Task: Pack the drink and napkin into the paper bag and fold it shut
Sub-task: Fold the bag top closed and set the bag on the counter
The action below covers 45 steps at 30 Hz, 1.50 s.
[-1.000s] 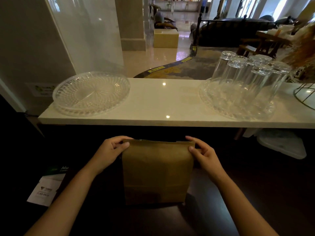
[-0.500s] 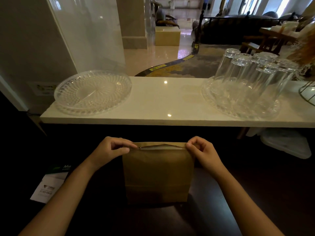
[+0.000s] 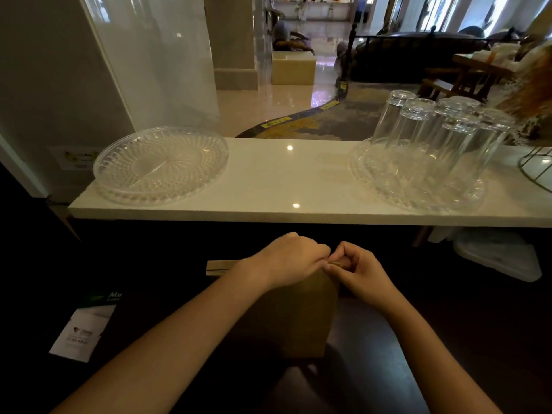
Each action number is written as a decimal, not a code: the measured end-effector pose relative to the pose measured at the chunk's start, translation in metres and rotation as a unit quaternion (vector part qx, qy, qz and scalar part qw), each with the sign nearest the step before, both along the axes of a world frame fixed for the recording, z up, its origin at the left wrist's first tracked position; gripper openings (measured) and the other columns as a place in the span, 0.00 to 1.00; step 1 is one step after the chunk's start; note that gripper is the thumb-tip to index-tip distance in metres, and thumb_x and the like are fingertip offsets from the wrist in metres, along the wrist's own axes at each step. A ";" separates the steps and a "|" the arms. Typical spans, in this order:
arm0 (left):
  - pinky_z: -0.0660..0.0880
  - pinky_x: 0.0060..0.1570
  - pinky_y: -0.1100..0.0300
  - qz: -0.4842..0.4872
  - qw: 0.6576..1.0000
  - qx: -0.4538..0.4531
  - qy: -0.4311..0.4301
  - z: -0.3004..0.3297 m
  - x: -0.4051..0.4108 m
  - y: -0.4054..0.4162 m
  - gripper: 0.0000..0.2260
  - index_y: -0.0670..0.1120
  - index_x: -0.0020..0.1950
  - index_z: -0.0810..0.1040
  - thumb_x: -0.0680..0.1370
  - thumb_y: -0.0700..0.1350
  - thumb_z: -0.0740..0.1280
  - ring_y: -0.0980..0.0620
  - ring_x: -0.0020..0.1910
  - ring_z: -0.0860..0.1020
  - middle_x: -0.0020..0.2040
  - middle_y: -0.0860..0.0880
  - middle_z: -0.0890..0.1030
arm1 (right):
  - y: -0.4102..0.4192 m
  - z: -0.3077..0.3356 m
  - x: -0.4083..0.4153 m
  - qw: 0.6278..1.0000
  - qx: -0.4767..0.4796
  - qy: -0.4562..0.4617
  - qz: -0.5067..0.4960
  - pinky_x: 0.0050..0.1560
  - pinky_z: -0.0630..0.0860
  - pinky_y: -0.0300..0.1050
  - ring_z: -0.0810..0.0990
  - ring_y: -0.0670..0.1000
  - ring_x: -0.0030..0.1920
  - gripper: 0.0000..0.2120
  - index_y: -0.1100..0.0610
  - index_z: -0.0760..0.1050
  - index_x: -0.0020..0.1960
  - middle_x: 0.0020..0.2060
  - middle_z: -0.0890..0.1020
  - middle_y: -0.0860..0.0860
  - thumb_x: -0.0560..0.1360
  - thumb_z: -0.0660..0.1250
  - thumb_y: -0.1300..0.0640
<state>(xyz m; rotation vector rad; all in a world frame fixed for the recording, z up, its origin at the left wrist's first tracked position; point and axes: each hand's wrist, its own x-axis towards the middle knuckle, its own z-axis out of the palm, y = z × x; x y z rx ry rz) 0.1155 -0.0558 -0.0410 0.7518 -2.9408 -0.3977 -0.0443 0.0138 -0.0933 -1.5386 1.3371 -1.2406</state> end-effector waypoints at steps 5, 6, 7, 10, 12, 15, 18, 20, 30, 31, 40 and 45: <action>0.68 0.42 0.62 -0.011 0.998 0.025 0.051 -0.009 0.012 -0.004 0.10 0.45 0.45 0.76 0.79 0.49 0.59 0.54 0.41 0.74 0.42 0.48 0.79 | 0.002 0.000 -0.002 0.996 -0.031 0.084 -0.001 0.33 0.76 0.37 0.81 0.48 0.32 0.05 0.48 0.75 0.38 0.34 0.83 0.55 0.71 0.70 0.53; 0.68 0.43 0.63 -0.015 0.998 0.014 0.051 -0.011 0.018 -0.007 0.10 0.46 0.45 0.76 0.79 0.49 0.59 0.54 0.41 0.75 0.43 0.48 0.79 | 0.002 0.000 -0.002 0.996 -0.033 0.086 -0.003 0.33 0.76 0.36 0.81 0.46 0.32 0.05 0.47 0.75 0.38 0.35 0.83 0.54 0.71 0.69 0.53; 0.68 0.44 0.63 -0.018 0.998 0.011 0.052 -0.013 0.024 -0.009 0.10 0.46 0.45 0.76 0.79 0.49 0.59 0.55 0.42 0.75 0.43 0.49 0.80 | 0.002 -0.001 -0.003 0.996 -0.031 0.085 -0.008 0.33 0.76 0.37 0.81 0.46 0.31 0.05 0.46 0.75 0.37 0.34 0.83 0.54 0.71 0.69 0.54; 0.66 0.45 0.68 -0.014 0.998 0.026 0.060 -0.017 0.049 -0.016 0.08 0.48 0.46 0.76 0.79 0.49 0.60 0.60 0.41 0.72 0.41 0.55 0.76 | 0.003 -0.005 -0.007 0.996 -0.022 0.082 -0.011 0.33 0.77 0.47 0.81 0.56 0.31 0.07 0.48 0.75 0.37 0.31 0.82 0.60 0.72 0.69 0.57; 0.65 0.44 0.71 0.001 0.997 0.029 0.065 -0.018 0.067 -0.020 0.08 0.49 0.45 0.76 0.78 0.49 0.60 0.62 0.40 0.71 0.40 0.57 0.73 | 0.001 -0.006 -0.008 0.996 -0.023 0.090 -0.007 0.33 0.76 0.45 0.80 0.56 0.30 0.08 0.48 0.75 0.37 0.29 0.82 0.58 0.72 0.69 0.59; 0.66 0.43 0.73 0.033 0.996 0.032 0.072 -0.017 0.095 -0.024 0.07 0.49 0.43 0.76 0.78 0.49 0.61 0.63 0.40 0.73 0.39 0.58 0.74 | -0.003 -0.004 -0.007 0.995 -0.037 0.096 0.002 0.30 0.69 0.29 0.73 0.41 0.24 0.12 0.47 0.74 0.36 0.24 0.79 0.47 0.72 0.68 0.62; 0.67 0.42 0.74 0.059 0.995 0.023 0.081 -0.016 0.120 -0.024 0.07 0.48 0.43 0.77 0.78 0.47 0.62 0.62 0.40 0.74 0.39 0.57 0.75 | -0.004 -0.001 -0.005 0.995 -0.037 0.094 0.008 0.29 0.67 0.27 0.71 0.38 0.24 0.12 0.48 0.74 0.36 0.22 0.77 0.45 0.72 0.68 0.63; 0.69 0.43 0.71 0.069 0.994 0.021 0.084 -0.016 0.128 -0.021 0.07 0.47 0.43 0.78 0.78 0.47 0.63 0.61 0.40 0.75 0.39 0.54 0.79 | -0.006 0.001 -0.003 0.994 -0.045 0.102 0.017 0.30 0.69 0.28 0.72 0.39 0.24 0.12 0.48 0.74 0.36 0.23 0.77 0.48 0.72 0.68 0.63; 0.72 0.47 0.73 0.129 0.972 0.170 0.096 -0.005 0.145 -0.022 0.04 0.54 0.45 0.82 0.75 0.47 0.68 0.65 0.45 0.79 0.42 0.61 0.82 | -0.009 -0.001 -0.013 0.993 -0.027 0.115 0.021 0.31 0.73 0.31 0.77 0.44 0.27 0.09 0.47 0.75 0.36 0.34 0.81 0.60 0.70 0.69 0.60; 0.71 0.46 0.74 0.138 0.969 0.177 0.100 -0.003 0.146 -0.023 0.03 0.55 0.44 0.82 0.74 0.47 0.69 0.65 0.45 0.79 0.41 0.61 0.82 | -0.009 -0.001 -0.014 0.993 -0.024 0.117 0.024 0.31 0.73 0.31 0.77 0.43 0.28 0.09 0.48 0.75 0.36 0.35 0.82 0.59 0.70 0.69 0.60; 0.68 0.47 0.76 0.207 0.952 0.174 0.142 -0.009 0.149 -0.029 0.09 0.57 0.30 0.78 0.68 0.48 0.75 0.62 0.47 0.74 0.44 0.54 0.75 | -0.011 -0.003 -0.012 0.992 -0.020 0.120 0.013 0.32 0.74 0.33 0.78 0.46 0.29 0.12 0.47 0.75 0.35 0.29 0.82 0.62 0.70 0.70 0.63; 0.70 0.45 0.74 0.215 0.955 0.104 0.178 -0.016 0.149 -0.025 0.10 0.51 0.30 0.76 0.69 0.47 0.74 0.59 0.45 0.75 0.41 0.55 0.76 | -0.007 -0.003 -0.008 0.983 -0.063 0.171 -0.032 0.30 0.72 0.30 0.78 0.45 0.26 0.12 0.49 0.73 0.33 0.31 0.82 0.55 0.69 0.72 0.62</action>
